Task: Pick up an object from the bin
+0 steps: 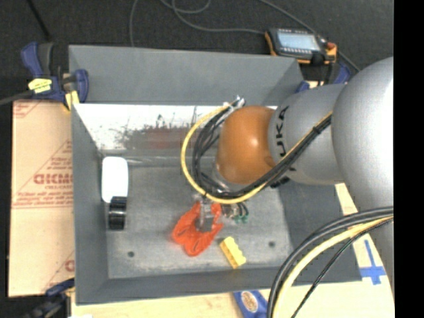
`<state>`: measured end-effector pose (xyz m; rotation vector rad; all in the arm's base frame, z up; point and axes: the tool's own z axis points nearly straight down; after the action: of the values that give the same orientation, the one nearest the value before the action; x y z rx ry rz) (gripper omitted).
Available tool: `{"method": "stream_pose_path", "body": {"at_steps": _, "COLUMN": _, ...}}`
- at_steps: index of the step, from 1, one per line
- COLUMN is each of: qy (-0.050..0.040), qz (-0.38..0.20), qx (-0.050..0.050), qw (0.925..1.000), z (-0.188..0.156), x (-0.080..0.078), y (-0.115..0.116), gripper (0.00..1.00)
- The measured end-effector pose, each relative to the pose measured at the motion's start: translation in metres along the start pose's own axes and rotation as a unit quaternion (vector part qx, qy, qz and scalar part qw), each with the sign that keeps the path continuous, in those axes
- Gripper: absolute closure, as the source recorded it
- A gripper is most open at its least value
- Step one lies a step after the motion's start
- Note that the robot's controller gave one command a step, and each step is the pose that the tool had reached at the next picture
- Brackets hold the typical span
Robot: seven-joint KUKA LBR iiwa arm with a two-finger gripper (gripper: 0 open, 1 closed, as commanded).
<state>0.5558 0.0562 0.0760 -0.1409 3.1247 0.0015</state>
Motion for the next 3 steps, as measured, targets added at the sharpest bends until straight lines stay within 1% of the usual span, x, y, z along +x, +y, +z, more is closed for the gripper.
{"method": "stream_pose_path", "body": {"at_steps": 1, "qy": 0.0096, "qz": -0.028, "qx": -0.001, "qw": 0.9996, "z": 0.003, "x": -0.007, "y": 0.0, "gripper": 1.0}}
{"method": "stream_pose_path", "body": {"at_steps": 2, "qy": 0.0006, "qz": 0.051, "qx": -0.002, "qw": 0.9987, "z": 0.001, "x": 0.001, "y": -0.011, "gripper": 1.0}}
{"method": "stream_pose_path", "body": {"at_steps": 3, "qy": 0.0004, "qz": -0.025, "qx": 0.001, "qw": 0.9997, "z": 0.002, "x": 0.028, "y": 0.001, "gripper": 1.0}}
